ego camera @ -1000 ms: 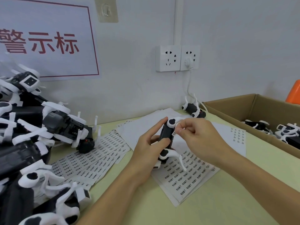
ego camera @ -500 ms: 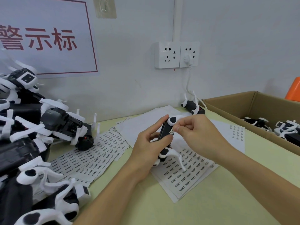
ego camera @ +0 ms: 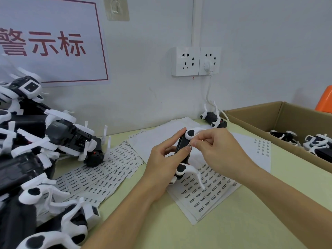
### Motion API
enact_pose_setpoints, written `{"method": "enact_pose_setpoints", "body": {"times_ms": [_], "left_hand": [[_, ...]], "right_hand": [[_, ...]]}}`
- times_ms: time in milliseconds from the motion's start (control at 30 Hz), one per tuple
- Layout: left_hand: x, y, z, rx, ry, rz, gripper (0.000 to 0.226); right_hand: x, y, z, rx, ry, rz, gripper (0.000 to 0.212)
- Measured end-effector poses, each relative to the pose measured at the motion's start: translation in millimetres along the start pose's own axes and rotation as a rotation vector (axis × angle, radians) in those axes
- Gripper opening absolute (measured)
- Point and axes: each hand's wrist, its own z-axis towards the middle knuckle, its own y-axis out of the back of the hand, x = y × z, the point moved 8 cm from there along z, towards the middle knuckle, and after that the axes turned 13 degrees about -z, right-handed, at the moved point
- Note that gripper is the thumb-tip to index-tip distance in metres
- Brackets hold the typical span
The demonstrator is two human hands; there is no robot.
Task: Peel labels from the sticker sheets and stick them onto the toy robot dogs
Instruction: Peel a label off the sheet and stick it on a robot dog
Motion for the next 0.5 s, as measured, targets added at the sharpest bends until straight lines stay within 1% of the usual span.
{"method": "enact_pose_setpoints", "body": {"times_ms": [500], "left_hand": [[0.9, 1.2, 0.6, -0.017, -0.004, -0.009, 0.046]], "right_hand": [[-2.7, -0.4, -1.8, -0.087, -0.01, 0.006, 0.025]]}}
